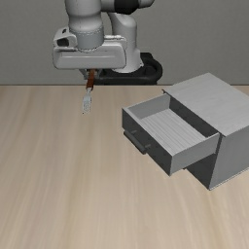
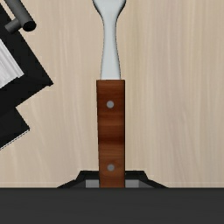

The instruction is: Pick up the fork and place it in the top layer of the cabinet

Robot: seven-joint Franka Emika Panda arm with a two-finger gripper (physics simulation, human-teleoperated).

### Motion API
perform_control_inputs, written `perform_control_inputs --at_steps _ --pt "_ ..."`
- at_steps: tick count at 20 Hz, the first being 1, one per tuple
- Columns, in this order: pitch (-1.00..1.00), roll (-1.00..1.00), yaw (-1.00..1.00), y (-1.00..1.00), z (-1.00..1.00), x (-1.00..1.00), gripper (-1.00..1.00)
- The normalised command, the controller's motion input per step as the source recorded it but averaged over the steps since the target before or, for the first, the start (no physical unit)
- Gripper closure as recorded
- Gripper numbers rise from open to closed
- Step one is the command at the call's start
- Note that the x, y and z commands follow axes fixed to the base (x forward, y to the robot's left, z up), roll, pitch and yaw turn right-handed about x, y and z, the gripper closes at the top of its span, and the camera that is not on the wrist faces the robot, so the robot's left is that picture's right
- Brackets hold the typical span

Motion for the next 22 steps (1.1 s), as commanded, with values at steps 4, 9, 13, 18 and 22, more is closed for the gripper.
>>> perform_control_inputs --at_steps 4,9,13,18,22 --pt "0.0 0.0 0.0 1.0 0.0 0.0 1.0" --pt "0.0 0.0 0.0 1.0 0.0 0.0 1.0" --pt "0.0 0.0 0.0 1.0 0.0 0.0 1.0" --pt "0.0 0.0 0.0 0.6 0.0 0.4 1.0" --pt "0.0 0.0 0.0 0.0 0.0 1.0 1.0"
